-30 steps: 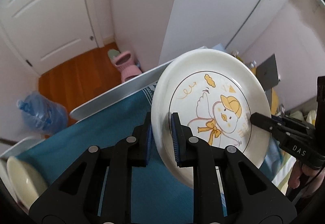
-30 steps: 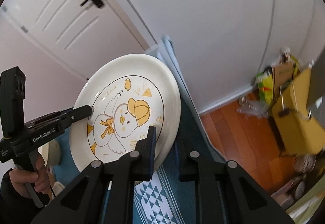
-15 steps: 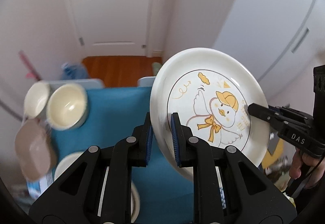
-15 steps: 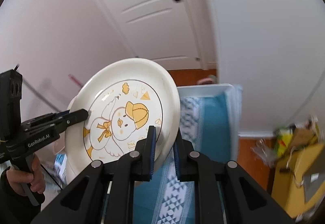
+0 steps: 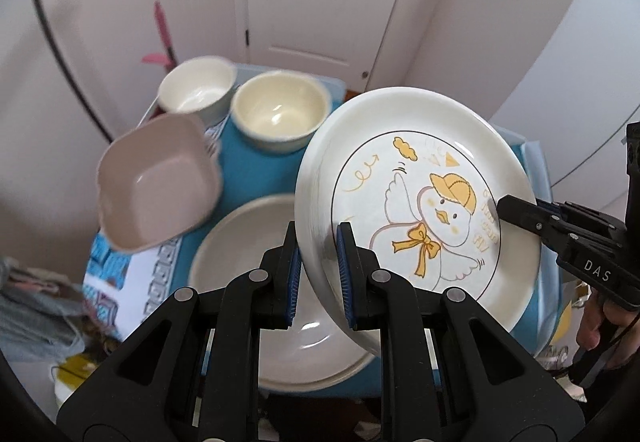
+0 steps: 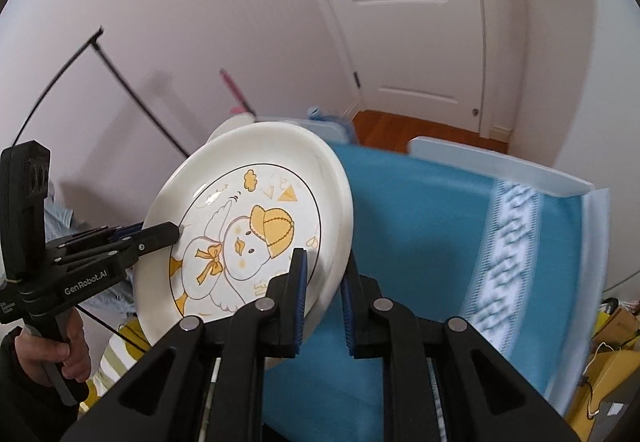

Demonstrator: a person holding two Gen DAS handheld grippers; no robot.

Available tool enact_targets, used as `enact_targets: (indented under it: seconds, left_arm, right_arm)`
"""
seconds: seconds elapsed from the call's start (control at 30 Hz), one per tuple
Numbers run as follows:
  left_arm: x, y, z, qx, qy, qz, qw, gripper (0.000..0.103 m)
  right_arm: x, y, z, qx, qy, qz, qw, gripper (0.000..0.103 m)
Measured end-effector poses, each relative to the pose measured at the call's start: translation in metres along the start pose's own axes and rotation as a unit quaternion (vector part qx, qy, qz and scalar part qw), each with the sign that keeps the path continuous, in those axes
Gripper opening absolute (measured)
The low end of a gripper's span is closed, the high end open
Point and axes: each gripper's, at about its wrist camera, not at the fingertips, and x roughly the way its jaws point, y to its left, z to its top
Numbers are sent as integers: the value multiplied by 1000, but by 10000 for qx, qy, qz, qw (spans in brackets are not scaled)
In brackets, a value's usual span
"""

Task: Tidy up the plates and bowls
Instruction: 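Carry the orange-hat duck plate with both grippers and lower it onto the plate stack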

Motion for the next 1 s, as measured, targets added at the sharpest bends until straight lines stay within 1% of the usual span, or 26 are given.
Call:
enact_targets:
  seconds: [0.17, 0.37, 0.53, 0.77, 1.0]
  left_arm:
    - [16, 37, -19, 58, 267, -94, 9996, 15]
    - [41, 60, -40, 251, 544, -351, 9976, 15]
    - [68, 82, -50, 270, 783, -567, 9950, 15]
    - [88, 91, -51, 504, 952, -694, 9918, 16]
    - [93, 80, -55, 855, 976, -586, 9898, 17]
  right_arm:
    - [26, 30, -16, 19, 206, -42, 9998, 15]
    - [54, 51, -37, 230, 386, -387, 9982, 15]
    - [72, 61, -51, 359, 411, -617, 9966, 15]
    - [86, 67, -60, 468, 406, -878, 9942, 15]
    - [84, 77, -60, 466, 348, -1108, 9921, 15]
